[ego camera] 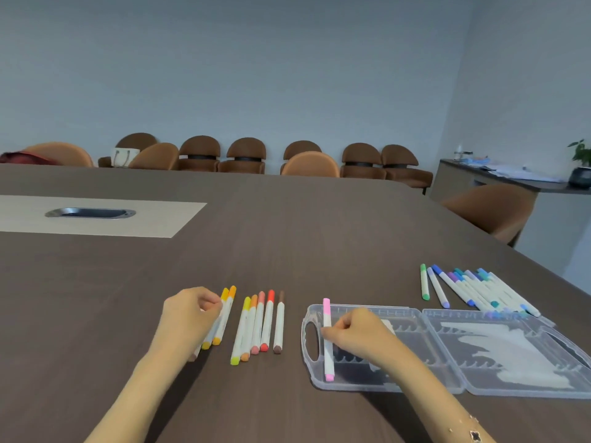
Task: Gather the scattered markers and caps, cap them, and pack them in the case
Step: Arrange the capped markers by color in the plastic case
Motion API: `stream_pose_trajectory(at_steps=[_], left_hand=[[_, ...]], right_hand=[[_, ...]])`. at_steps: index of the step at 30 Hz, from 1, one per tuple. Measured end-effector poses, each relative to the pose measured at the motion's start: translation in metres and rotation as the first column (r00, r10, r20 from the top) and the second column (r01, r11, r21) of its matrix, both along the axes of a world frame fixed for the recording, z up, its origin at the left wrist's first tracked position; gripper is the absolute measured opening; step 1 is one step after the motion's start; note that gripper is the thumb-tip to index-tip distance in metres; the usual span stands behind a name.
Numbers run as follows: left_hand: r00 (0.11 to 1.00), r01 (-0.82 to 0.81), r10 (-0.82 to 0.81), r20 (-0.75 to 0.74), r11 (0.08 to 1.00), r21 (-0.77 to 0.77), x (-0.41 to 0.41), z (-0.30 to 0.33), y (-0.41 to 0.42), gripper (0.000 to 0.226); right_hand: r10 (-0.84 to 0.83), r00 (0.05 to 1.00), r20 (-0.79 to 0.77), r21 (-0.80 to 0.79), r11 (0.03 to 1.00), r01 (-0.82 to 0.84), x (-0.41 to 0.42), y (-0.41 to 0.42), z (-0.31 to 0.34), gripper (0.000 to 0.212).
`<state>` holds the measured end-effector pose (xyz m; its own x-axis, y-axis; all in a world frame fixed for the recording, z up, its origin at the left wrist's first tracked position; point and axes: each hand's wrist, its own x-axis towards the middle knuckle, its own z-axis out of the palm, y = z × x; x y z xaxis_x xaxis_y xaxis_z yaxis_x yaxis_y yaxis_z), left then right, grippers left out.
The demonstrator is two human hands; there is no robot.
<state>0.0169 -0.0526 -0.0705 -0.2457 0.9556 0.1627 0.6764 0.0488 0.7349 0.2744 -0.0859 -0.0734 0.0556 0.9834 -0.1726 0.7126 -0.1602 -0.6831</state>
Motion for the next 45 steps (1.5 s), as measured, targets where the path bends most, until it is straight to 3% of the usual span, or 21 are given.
stream_pose_trajectory(at_steps=[4, 8, 13, 16, 19, 29, 33, 35, 37, 39, 42, 45], left_hand=[[0.993, -0.089, 0.084, -0.077, 0.994, -0.059, -0.028, -0.009, 0.013, 0.005], [0.975, -0.195, 0.186, -0.12, 0.978, -0.07, -0.051, -0.011, 0.015, 0.013], [0.976, -0.174, 0.15, -0.161, 0.973, -0.151, -0.05, -0.009, 0.015, 0.007], [0.981, -0.155, 0.123, -0.151, 0.961, -0.228, -0.047, -0.009, 0.018, 0.025], [0.98, -0.166, 0.123, -0.156, 0.938, -0.304, -0.046, -0.008, 0.019, 0.028], [0.951, -0.197, 0.105, -0.29, 0.931, -0.307, -0.035, -0.007, 0.019, 0.015], [0.983, -0.152, 0.115, -0.14, 0.944, -0.294, -0.034, 0.004, 0.02, 0.016], [0.997, -0.067, 0.07, 0.009, 0.974, -0.219, -0.024, 0.015, 0.013, 0.012], [0.986, 0.08, -0.051, 0.156, 0.979, -0.185, -0.005, 0.025, -0.002, 0.009], [0.95, 0.237, -0.184, 0.252, 0.951, -0.2, 0.023, 0.028, -0.019, 0.013], [0.905, 0.36, -0.288, 0.312, 0.91, -0.205, 0.057, 0.022, -0.031, 0.012], [0.9, 0.381, -0.312, 0.306, 0.902, -0.202, 0.072, 0.015, -0.032, 0.008]], right_hand=[[0.013, 0.998, 0.058, 0.042, 0.999, -0.015, -0.006, 0.003, -0.006, 0.035], [0.025, 0.995, 0.095, 0.053, 0.998, -0.03, -0.005, 0.0, -0.009, 0.043], [0.057, 0.992, 0.115, 0.041, 0.997, -0.062, -0.004, -0.001, -0.009, 0.037], [0.083, 0.988, 0.128, 0.062, 0.994, -0.091, -0.004, -0.003, -0.007, 0.037], [0.109, 0.978, 0.176, 0.083, 0.989, -0.126, -0.005, -0.005, -0.005, 0.039], [0.178, 0.959, 0.221, 0.126, 0.97, -0.209, -0.003, -0.008, -0.007, 0.037], [0.17, 0.968, 0.186, 0.121, 0.974, -0.194, 0.003, -0.006, -0.009, 0.037], [0.06, 0.988, 0.145, 0.241, 0.966, -0.094, 0.005, -0.005, -0.002, 0.038], [-0.025, 0.997, -0.076, 0.341, 0.939, 0.049, 0.002, -0.006, 0.009, 0.034], [0.001, 0.962, -0.273, 0.294, 0.952, 0.082, -0.007, -0.009, 0.018, 0.03], [0.051, 0.929, -0.365, 0.194, 0.981, 0.023, -0.023, -0.013, 0.015, 0.024], [0.043, 0.939, -0.342, 0.239, 0.97, 0.042, -0.031, -0.01, 0.007, 0.022]])
